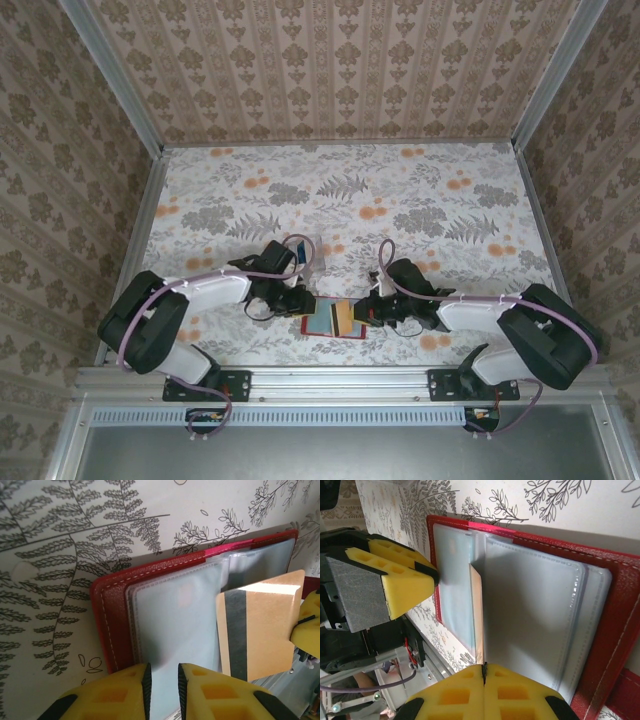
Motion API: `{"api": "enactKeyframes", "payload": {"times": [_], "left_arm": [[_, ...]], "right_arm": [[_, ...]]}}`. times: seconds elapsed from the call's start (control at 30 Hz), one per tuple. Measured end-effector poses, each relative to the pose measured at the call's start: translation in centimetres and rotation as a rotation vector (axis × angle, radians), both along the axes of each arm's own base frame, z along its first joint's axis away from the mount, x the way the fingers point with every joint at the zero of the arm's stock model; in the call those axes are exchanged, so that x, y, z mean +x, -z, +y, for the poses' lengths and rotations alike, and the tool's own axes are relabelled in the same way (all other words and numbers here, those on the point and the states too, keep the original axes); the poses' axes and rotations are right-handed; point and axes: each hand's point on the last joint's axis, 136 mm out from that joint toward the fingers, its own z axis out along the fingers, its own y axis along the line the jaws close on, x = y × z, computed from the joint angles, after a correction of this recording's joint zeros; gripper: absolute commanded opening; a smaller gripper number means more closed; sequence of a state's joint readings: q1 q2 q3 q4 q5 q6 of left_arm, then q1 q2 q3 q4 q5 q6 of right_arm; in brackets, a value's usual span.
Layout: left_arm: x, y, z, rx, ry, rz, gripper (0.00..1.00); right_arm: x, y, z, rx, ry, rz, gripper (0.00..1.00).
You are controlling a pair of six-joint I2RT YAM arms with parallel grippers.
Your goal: Put the credit cards into the card holder
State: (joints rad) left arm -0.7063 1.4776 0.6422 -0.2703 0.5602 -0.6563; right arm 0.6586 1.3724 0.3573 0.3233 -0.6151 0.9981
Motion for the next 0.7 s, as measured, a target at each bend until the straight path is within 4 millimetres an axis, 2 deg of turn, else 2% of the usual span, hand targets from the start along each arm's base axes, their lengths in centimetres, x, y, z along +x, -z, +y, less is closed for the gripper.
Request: {"api": "enactKeyframes", "payload": {"times": [0.33,0.7], "left_arm": [[0.5,0.2,-0.2,0.013,-0.001,-0.010,0.19],[0.6,0.2,-0.1,0.019,-0.002,-0.013,0.20]], "right_arm": [[0.2,1.3,0.1,-0.015,0.002,0.017,0.00],[1.8,1.6,0.0,-0.028,0.081,-0.006,0.00]]}}
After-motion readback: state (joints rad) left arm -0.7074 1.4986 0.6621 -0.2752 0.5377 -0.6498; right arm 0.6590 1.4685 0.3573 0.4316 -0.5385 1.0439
